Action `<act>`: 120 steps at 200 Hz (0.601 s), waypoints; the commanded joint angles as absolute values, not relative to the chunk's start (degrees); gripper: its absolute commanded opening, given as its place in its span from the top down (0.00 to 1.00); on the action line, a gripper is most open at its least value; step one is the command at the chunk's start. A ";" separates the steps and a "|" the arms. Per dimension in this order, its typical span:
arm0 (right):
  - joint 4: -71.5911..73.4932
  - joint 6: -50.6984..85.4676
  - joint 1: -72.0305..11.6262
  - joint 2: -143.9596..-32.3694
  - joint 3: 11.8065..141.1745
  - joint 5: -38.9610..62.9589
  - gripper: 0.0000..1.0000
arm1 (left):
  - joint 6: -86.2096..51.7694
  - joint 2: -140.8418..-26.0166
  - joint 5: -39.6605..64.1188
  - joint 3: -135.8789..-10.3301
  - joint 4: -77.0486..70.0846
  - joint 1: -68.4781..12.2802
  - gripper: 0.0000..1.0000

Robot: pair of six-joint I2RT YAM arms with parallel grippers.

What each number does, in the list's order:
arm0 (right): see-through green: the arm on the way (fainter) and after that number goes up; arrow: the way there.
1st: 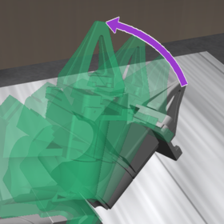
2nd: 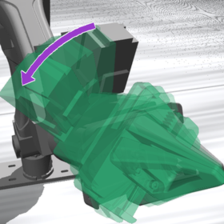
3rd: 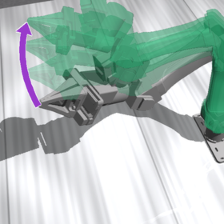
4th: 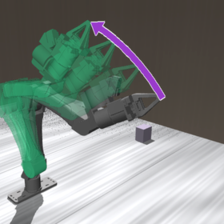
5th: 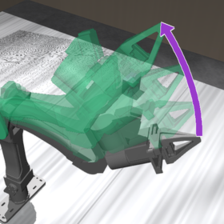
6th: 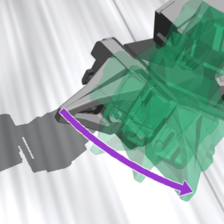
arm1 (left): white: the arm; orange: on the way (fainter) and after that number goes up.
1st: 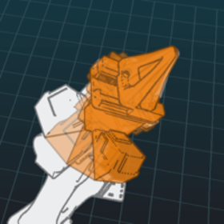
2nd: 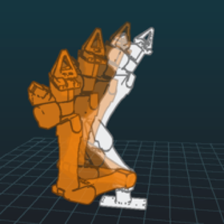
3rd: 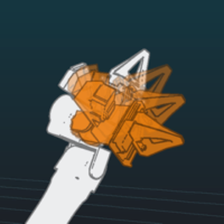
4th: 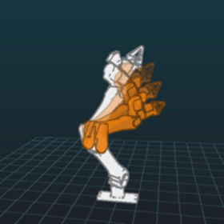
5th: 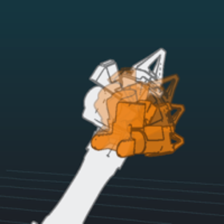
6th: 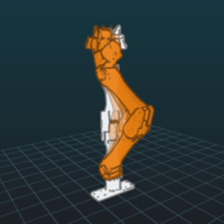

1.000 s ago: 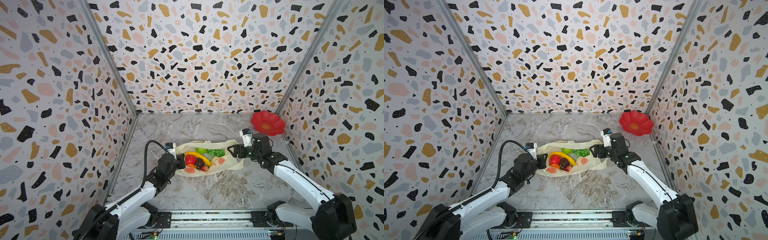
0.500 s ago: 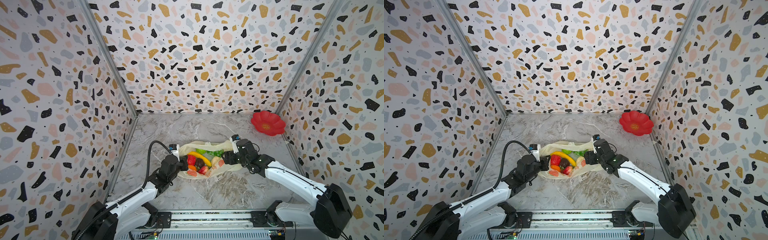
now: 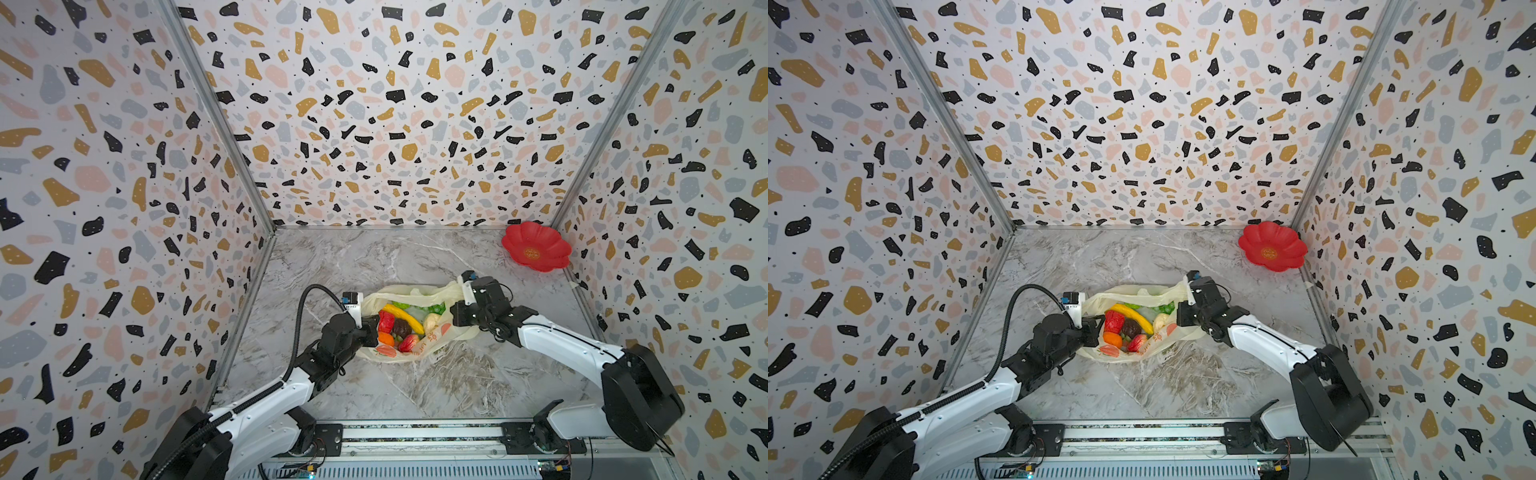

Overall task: Take fruits out of the plastic bag
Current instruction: Spread open the plastic bag at the center of the table.

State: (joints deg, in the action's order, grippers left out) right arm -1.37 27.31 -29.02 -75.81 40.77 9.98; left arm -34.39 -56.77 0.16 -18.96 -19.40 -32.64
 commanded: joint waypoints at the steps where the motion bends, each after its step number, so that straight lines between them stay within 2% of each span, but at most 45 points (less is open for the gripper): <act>1: 7.64 27.96 -22.19 -69.80 33.69 24.16 1.00 | -37.33 -55.49 4.87 -17.08 -25.59 -27.87 1.00; 38: 22.01 32.02 -18.02 -65.77 22.66 36.31 1.00 | -41.44 -56.42 8.19 -15.94 -27.42 -21.93 1.00; 74: 26.45 33.66 -16.09 -65.32 18.30 35.12 1.00 | -44.33 -59.90 12.63 -13.56 -31.27 -17.35 1.00; 120: 32.23 39.28 -11.56 -71.66 17.76 39.43 1.00 | -44.52 -65.70 14.27 -13.69 -31.43 -14.80 1.00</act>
State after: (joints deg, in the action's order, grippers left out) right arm 27.07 35.66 -12.99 -69.10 17.65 36.71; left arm -44.18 -63.51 12.82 -13.41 -28.86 -15.70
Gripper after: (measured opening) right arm 0.042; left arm 0.047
